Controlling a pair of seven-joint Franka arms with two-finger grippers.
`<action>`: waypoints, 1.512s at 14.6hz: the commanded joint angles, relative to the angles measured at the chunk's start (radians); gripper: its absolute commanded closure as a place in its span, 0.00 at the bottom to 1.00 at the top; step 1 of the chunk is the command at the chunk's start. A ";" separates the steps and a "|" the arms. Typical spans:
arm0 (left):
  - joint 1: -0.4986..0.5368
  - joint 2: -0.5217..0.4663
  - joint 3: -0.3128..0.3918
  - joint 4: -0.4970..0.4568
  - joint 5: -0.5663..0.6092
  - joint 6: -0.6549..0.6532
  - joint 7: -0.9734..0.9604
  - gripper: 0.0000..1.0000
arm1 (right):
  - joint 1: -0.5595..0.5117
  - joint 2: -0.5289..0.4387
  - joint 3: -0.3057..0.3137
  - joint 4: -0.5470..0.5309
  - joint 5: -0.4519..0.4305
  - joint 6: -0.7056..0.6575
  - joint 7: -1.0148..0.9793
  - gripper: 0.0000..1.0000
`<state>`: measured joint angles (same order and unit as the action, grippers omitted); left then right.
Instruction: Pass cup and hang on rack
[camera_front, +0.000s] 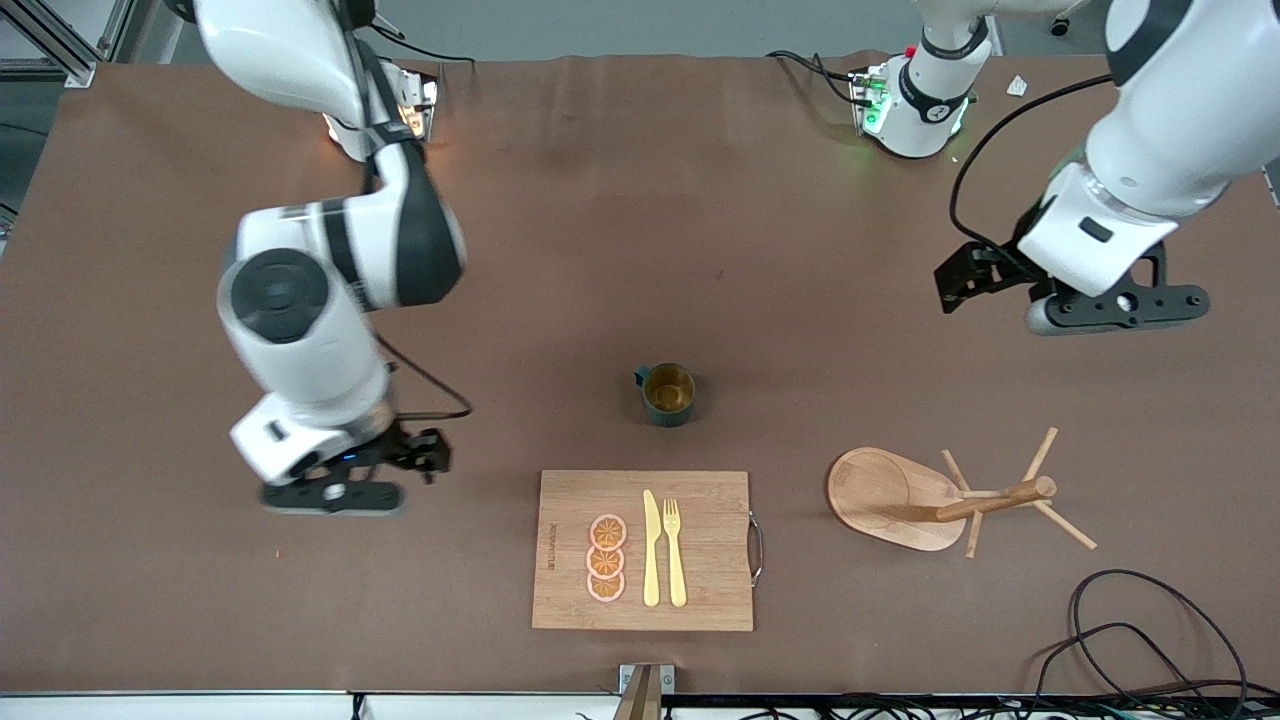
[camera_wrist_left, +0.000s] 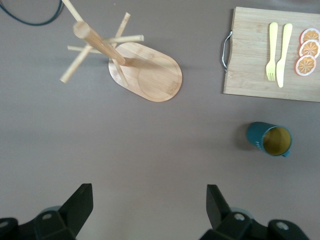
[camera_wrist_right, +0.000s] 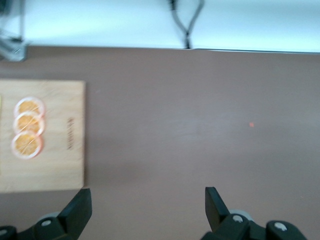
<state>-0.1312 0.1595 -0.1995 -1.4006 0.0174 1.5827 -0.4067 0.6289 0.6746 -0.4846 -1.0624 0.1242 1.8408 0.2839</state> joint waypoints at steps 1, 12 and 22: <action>-0.050 0.006 -0.003 0.020 0.015 -0.010 -0.095 0.00 | -0.047 -0.030 0.015 -0.039 0.034 0.001 0.008 0.00; -0.361 0.083 -0.002 0.035 0.205 -0.013 -0.564 0.00 | -0.366 -0.190 0.100 -0.074 0.109 -0.193 -0.238 0.00; -0.686 0.277 0.008 0.063 0.478 -0.010 -1.073 0.00 | -0.554 -0.516 0.317 -0.278 -0.044 -0.278 -0.269 0.00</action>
<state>-0.7596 0.3724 -0.2046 -1.3747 0.4309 1.5822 -1.3954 0.1017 0.2656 -0.2196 -1.2187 0.1163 1.5496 0.0254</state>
